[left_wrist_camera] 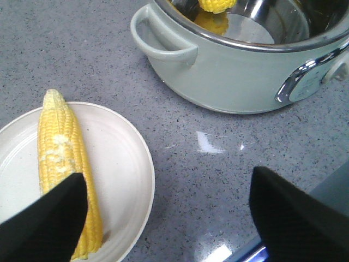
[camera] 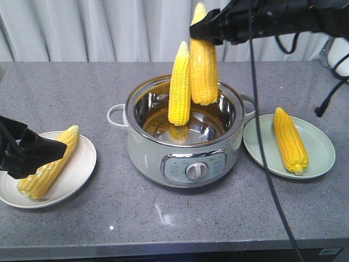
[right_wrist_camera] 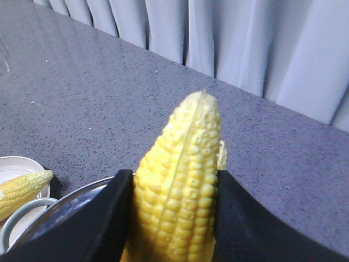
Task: Distribute corn equally
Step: 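Lift the cob out of the pot with the right gripper, then grasp the last cob in the pot with the left gripper and lift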
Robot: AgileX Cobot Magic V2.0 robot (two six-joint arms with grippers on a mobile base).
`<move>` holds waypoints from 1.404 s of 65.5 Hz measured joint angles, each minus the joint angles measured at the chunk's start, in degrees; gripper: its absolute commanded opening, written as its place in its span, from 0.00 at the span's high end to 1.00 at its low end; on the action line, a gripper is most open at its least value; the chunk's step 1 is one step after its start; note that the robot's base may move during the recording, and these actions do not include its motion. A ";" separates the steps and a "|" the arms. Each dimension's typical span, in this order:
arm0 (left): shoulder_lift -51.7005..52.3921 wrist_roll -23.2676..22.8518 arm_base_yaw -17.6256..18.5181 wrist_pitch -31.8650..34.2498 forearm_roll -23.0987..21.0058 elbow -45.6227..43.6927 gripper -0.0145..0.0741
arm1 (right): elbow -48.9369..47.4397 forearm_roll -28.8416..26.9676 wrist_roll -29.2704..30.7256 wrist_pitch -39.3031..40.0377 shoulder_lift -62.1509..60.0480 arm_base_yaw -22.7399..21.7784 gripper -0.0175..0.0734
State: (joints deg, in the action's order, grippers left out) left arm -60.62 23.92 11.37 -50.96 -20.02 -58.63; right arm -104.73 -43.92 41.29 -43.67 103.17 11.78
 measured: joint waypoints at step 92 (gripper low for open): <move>0.00 -0.05 0.00 0.55 -3.88 0.00 0.18 | 57.49 4.54 -5.29 5.87 -61.94 0.00 0.59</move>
State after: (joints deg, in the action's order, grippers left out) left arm -60.62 23.87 11.37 -50.41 -23.90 -58.63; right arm -47.24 -39.39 36.00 -37.80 41.23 11.78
